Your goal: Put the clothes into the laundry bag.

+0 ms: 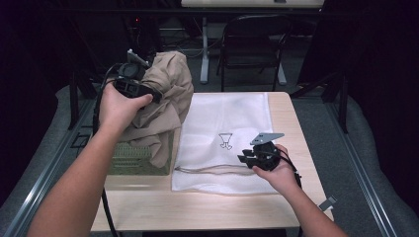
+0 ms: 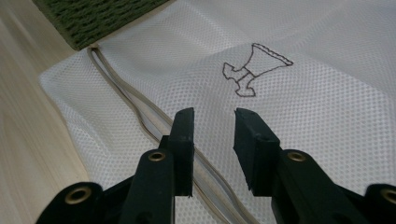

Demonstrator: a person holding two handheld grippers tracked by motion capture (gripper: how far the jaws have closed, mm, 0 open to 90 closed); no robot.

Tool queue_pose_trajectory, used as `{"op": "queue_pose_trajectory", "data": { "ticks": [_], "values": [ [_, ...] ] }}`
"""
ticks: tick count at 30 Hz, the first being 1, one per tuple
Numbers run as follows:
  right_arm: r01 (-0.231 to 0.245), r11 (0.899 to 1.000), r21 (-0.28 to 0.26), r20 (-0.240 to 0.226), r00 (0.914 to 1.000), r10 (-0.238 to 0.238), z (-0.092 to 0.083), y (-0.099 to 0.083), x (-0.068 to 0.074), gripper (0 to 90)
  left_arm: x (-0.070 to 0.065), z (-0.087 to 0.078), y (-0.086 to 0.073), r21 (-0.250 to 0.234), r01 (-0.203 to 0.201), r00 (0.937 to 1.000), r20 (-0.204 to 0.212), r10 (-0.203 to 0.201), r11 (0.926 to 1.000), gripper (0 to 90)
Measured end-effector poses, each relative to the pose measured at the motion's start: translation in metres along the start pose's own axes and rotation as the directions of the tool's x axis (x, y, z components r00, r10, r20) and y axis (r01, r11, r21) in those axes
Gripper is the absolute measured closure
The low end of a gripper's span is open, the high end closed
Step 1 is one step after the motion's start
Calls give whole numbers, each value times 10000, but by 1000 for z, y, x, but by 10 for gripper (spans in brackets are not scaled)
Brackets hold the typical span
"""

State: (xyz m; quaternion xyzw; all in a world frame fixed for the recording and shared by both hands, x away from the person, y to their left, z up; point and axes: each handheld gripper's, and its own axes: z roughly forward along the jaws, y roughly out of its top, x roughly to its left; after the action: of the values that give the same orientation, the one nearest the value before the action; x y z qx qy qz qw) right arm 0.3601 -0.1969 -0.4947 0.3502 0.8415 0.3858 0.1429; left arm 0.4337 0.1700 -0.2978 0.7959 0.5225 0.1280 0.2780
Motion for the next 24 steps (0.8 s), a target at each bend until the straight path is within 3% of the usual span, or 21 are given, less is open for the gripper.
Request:
{"op": "queue_pose_trajectory", "data": {
  "ticks": [9, 20, 24],
  "values": [
    [269, 9996, 7, -68, 9996, -269, 11, 4, 3, 707, -21, 5, 0, 190, -555, 9984, 116, 553, 9983, 603],
    [388, 9976, 573, 158, 9991, -398, 22, -11, 0, 673, -41, 14, 1, 257, -938, 9941, 562, 923, 9953, 603],
    [630, 9944, 853, 311, 9973, -659, 26, -14, 0, 633, -44, 16, 1, 286, -1067, 9922, 684, 1046, 9939, 603]
  ]
}}
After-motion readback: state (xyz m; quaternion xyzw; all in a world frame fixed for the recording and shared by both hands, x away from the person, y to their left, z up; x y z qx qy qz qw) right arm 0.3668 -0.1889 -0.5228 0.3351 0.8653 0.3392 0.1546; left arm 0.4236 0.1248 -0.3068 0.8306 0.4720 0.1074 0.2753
